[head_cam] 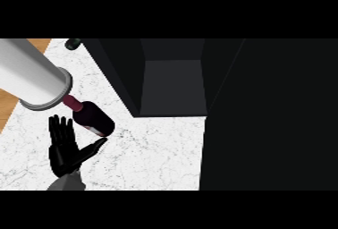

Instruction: Pick up the wine, place it into the cabinet and close the cabinet

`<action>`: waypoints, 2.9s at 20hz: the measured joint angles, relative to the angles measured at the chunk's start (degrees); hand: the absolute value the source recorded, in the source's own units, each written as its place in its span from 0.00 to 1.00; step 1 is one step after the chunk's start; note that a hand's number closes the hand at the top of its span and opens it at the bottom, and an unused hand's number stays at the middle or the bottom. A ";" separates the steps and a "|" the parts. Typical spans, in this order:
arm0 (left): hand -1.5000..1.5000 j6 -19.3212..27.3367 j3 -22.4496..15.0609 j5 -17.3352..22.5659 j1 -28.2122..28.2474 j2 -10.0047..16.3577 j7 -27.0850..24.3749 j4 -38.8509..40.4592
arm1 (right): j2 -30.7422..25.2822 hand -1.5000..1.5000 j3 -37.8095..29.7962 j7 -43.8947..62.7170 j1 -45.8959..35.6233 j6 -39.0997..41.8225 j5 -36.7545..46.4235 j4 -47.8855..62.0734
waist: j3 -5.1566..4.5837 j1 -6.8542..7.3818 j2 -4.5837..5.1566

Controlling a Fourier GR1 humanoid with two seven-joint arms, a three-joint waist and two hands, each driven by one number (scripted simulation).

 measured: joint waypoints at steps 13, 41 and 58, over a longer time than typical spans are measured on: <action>0.00 -10.67 5.47 2.80 -10.66 3.42 -11.19 22.37 | 1.05 0.00 -0.69 -0.05 0.09 1.28 -0.58 0.31 | -0.03 -0.19 0.10; 1.00 -12.05 -9.87 -14.93 -12.73 6.03 -14.75 28.32 | 2.62 0.00 1.88 -0.08 1.14 1.10 0.73 0.89 | 0.16 0.54 -0.37; 1.00 3.08 -20.70 -21.62 -7.92 0.41 14.35 -2.35 | 1.36 0.00 -0.83 -1.84 3.54 2.64 0.87 0.72 | 0.05 0.93 -0.19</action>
